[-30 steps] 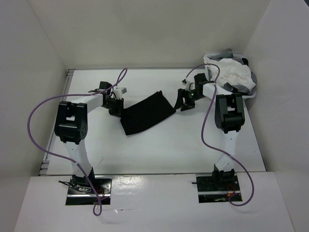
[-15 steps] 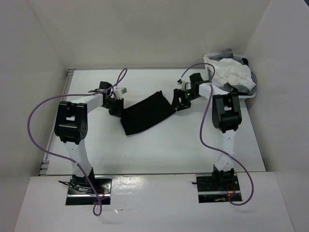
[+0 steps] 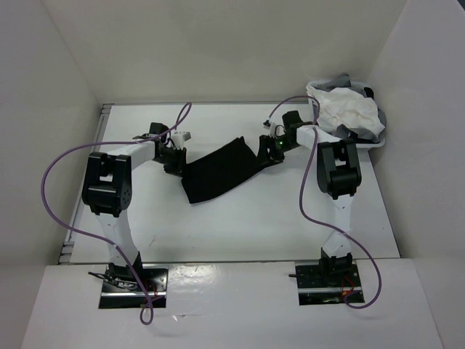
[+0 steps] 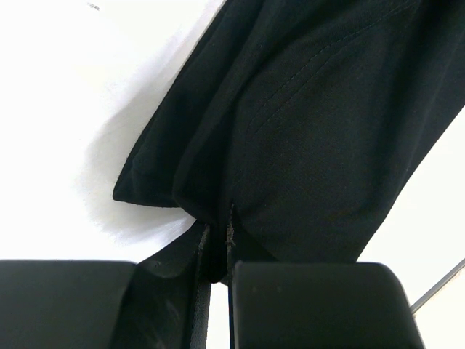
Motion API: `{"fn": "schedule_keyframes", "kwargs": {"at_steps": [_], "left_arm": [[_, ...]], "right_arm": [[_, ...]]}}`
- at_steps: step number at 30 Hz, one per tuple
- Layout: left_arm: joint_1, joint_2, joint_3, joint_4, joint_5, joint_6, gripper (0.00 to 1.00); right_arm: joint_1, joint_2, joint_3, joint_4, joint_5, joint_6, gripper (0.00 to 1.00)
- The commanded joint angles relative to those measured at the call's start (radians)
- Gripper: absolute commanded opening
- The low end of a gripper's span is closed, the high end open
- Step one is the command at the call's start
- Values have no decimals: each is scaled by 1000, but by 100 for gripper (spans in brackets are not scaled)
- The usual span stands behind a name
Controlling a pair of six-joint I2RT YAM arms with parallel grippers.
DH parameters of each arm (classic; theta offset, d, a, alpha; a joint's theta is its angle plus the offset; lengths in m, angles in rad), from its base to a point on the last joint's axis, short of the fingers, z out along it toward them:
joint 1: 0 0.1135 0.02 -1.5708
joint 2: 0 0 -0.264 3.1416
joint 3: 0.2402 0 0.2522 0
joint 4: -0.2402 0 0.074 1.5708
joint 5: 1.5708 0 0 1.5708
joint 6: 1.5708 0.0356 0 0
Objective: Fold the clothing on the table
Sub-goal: Fold the skirt
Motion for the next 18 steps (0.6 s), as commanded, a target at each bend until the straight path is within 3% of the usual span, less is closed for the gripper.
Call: {"fn": "schedule_keyframes", "kwargs": {"at_steps": [1, 8, 12, 16, 18], "left_arm": [[2, -14, -11, -7, 40, -5, 2], [2, -14, -11, -7, 49, -5, 2], [2, -4, -11, -7, 49, -5, 2], [2, -4, -11, -7, 49, -5, 1], [2, -4, -11, -7, 49, -5, 1]], "right_arm": [[25, 47, -18, 3, 43, -30, 59], [25, 47, -18, 3, 33, -30, 43], [34, 47, -18, 3, 24, -40, 28], [34, 23, -18, 3, 75, -40, 2], [43, -8, -9, -7, 122, -40, 0]]}}
